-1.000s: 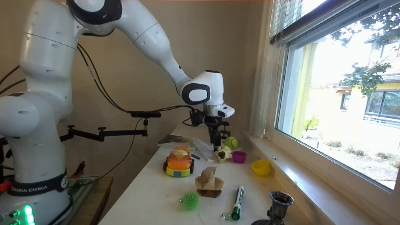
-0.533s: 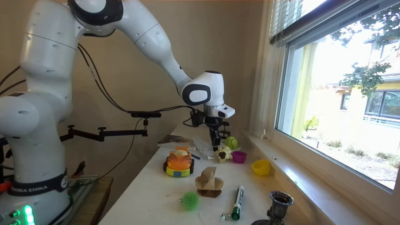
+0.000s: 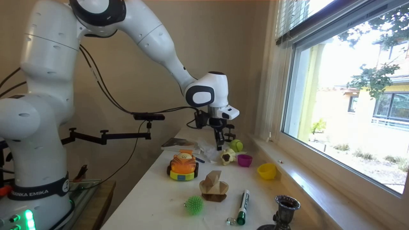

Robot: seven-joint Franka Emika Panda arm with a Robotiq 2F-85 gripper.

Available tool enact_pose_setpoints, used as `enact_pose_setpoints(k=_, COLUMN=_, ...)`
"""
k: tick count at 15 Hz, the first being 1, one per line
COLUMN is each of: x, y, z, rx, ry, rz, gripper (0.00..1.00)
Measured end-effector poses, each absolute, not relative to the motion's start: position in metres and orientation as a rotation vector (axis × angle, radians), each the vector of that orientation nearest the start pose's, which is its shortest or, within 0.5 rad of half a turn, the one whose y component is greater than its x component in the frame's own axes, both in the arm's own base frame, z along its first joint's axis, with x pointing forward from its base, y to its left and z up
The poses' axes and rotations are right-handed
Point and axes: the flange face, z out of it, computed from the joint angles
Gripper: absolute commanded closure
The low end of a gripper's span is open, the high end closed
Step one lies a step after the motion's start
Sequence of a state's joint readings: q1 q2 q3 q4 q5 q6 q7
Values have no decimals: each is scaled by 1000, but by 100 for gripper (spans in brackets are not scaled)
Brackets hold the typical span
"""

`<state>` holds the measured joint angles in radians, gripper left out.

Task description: Use the white napkin to clean the window.

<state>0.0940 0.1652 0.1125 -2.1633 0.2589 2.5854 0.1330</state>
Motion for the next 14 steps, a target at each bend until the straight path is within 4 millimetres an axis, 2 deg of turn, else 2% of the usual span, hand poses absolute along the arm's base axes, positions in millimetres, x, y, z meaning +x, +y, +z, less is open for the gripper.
enact_pose_setpoints(k=3, x=568, y=127, z=361, rx=-2871, ry=172, rz=-348, gripper=100)
enact_pose_setpoints(k=6, x=564, y=136, z=384, rx=-2855, ry=143, rz=-400, gripper=100)
enact_pose_setpoints(k=14, x=552, y=135, z=447, rx=-2801, ry=127, rz=-548, gripper=100)
